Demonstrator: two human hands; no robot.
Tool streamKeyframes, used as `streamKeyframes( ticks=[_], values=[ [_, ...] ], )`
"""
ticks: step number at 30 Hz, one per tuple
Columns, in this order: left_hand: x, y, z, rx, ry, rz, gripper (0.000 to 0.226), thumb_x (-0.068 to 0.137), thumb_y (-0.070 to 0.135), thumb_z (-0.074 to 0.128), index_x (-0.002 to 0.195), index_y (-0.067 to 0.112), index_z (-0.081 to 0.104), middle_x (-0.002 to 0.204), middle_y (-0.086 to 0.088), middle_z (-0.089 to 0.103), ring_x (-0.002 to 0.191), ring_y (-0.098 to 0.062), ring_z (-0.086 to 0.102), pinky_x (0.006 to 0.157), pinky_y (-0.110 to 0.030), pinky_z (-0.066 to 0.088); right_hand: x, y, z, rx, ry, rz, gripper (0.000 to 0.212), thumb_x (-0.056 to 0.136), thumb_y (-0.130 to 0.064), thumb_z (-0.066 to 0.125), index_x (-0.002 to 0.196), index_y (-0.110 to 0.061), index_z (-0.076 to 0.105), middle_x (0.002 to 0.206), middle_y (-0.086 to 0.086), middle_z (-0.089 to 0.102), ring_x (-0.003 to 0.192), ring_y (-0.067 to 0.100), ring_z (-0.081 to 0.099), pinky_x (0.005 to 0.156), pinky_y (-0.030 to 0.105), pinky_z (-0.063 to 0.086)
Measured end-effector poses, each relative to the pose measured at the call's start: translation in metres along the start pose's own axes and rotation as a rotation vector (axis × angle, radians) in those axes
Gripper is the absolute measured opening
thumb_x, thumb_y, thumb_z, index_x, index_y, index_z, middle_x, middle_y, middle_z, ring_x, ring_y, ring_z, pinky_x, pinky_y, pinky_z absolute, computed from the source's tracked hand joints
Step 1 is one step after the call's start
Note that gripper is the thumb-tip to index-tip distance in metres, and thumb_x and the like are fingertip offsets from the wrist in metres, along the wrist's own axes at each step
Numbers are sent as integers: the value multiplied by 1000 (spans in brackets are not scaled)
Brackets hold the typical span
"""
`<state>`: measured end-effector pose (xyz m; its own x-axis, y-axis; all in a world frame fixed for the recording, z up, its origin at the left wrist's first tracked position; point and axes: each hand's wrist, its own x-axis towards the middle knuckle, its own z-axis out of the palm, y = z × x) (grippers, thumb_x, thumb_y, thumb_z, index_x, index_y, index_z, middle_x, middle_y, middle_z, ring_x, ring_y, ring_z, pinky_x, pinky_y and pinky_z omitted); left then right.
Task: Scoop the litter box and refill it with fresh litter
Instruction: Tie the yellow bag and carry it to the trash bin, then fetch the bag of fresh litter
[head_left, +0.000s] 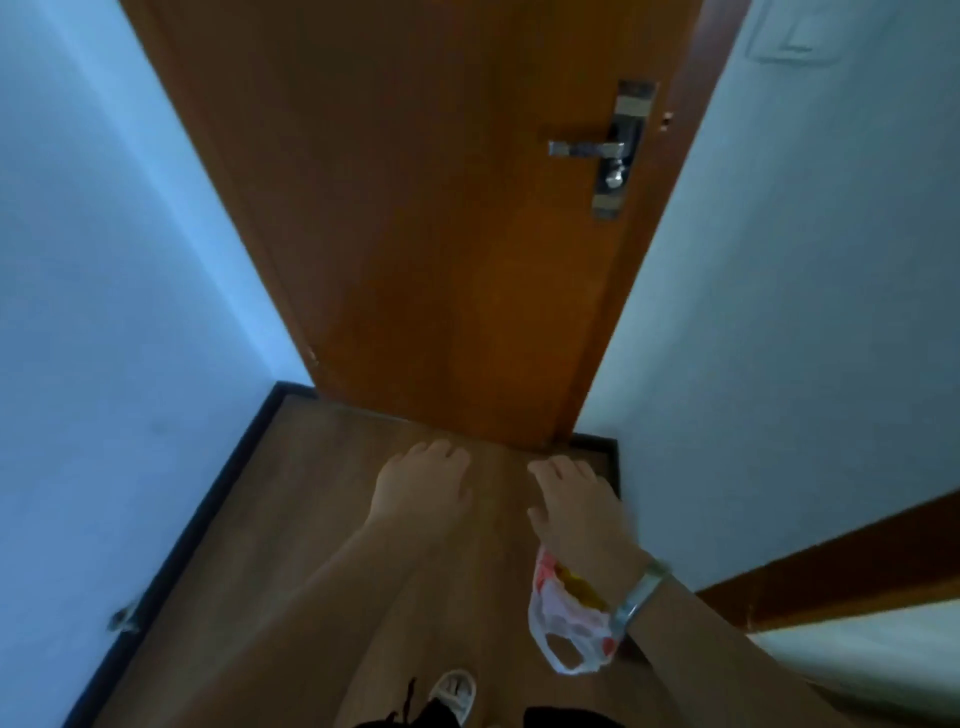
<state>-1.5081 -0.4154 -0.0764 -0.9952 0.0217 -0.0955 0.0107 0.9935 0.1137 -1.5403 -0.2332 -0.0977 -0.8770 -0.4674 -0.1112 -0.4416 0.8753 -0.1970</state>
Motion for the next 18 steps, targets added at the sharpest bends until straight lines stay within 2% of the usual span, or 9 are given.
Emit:
streamKeyframes(
  ticks=[9,18],
  values=[
    [-130,-67,-25,-21,152,-462,33,93,37,46,123,26,52,122,6,54,110,-16,51,83,-30,41,7,-125,-8,-45,-27,-455,53,93,-37,51,141,-24,32,140,-2,41,127,18,38,101,33,40],
    [-297,-131,-61,59,270,-904,32,92,32,46,122,23,50,115,4,57,104,-18,54,80,-30,41,-39,-301,-29,-60,60,-902,51,91,-37,51,137,-23,35,132,-1,48,119,20,46,95,31,44]
  ],
)
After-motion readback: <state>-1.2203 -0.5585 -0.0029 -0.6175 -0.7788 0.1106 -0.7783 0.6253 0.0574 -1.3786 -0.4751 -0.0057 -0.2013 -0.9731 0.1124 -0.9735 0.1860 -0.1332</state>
